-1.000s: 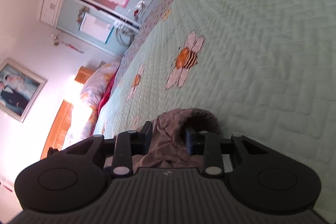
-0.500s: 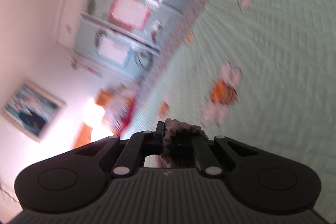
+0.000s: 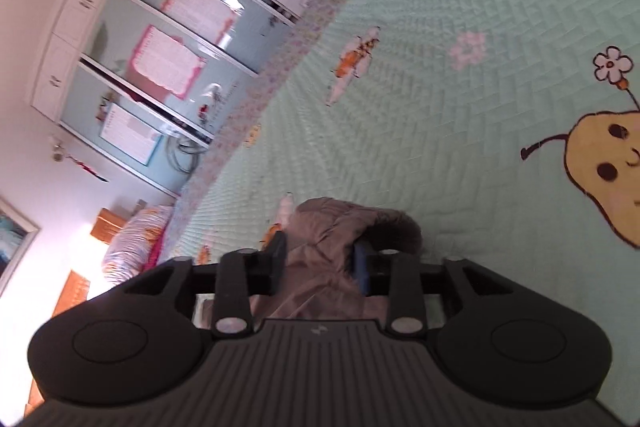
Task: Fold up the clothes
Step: 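Lower the cuffs with the right gripper onto the folded trousers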
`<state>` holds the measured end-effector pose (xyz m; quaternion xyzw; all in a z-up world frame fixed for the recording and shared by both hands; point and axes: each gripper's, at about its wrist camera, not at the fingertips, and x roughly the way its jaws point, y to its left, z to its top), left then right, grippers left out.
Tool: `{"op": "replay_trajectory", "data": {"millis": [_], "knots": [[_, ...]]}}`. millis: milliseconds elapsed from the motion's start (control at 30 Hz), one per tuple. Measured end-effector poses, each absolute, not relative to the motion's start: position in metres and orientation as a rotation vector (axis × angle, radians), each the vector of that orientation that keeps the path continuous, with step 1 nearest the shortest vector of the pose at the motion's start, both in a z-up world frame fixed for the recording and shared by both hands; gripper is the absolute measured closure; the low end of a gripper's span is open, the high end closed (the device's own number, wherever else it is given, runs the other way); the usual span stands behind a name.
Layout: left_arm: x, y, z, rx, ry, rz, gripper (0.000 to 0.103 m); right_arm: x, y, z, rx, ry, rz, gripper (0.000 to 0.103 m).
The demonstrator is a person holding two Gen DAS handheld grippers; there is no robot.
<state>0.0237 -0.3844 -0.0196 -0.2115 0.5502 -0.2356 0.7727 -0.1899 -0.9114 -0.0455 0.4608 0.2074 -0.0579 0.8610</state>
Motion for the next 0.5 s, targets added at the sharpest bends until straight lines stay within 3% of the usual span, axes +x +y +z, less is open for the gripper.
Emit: {"op": "replay_trajectory", "data": {"millis": [500], "knots": [[0.002, -0.385, -0.018, -0.407, 1.218, -0.576, 0.043, -0.219, -0.839, -0.070, 1.023, 0.598, 0.061, 0.055]]}}
